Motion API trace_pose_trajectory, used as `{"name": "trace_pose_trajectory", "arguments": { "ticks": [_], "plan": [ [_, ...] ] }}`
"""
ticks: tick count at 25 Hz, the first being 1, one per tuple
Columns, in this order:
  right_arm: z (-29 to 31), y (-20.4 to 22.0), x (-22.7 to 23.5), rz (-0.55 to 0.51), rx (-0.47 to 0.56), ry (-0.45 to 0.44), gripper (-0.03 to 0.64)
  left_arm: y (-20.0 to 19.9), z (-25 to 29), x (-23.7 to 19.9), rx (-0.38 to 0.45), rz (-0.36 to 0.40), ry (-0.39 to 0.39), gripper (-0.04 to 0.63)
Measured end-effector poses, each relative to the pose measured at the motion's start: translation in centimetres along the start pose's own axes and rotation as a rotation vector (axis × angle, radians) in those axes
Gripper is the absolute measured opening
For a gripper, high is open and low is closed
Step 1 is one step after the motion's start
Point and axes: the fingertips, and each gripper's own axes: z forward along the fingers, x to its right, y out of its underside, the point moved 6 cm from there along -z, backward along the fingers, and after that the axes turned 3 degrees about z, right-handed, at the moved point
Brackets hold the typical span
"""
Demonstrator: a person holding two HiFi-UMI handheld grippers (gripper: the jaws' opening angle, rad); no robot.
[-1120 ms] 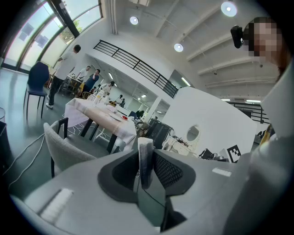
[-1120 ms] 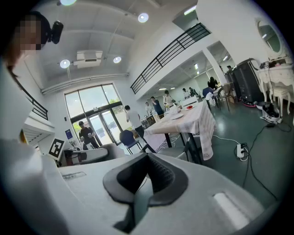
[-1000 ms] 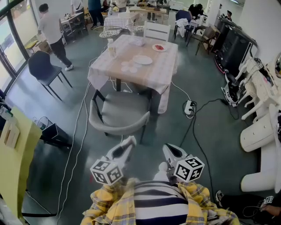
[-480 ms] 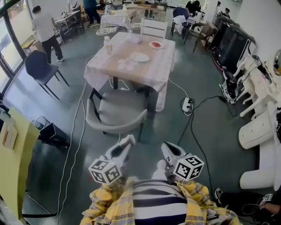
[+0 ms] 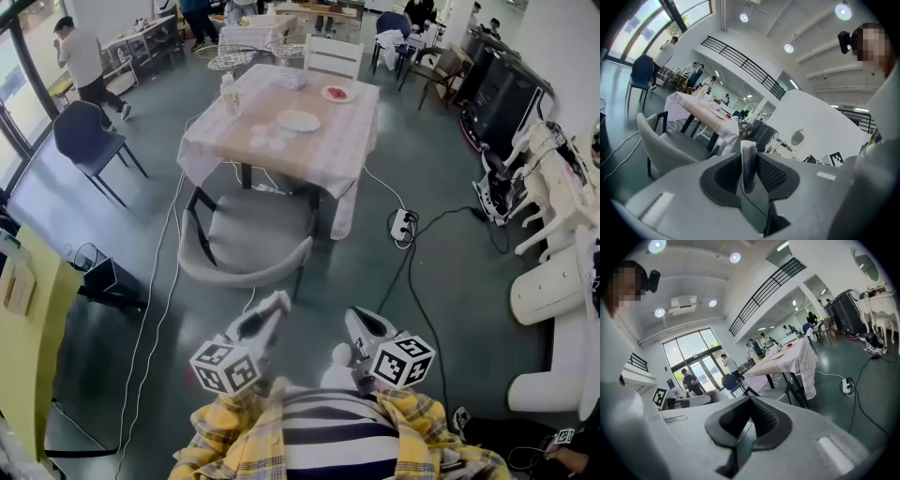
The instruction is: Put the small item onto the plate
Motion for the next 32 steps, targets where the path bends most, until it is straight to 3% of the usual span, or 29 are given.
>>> {"name": "trace_pose_trajectory", "arguments": {
  "ticks": [19, 32],
  "plan": [
    [2.0, -7.4, 8.3, -0.064, -0.029, -0.057, -0.003, -1.3, 11.5, 3.0, 0.031, -0.025, -0.006, 0.089],
    [1.4, -10.3, 12.9, -0.030, -0.043, -0.132, -0.003, -0.4, 17.0, 6.5, 0.022, -0.050, -0.037, 0.089]
  ]
}}
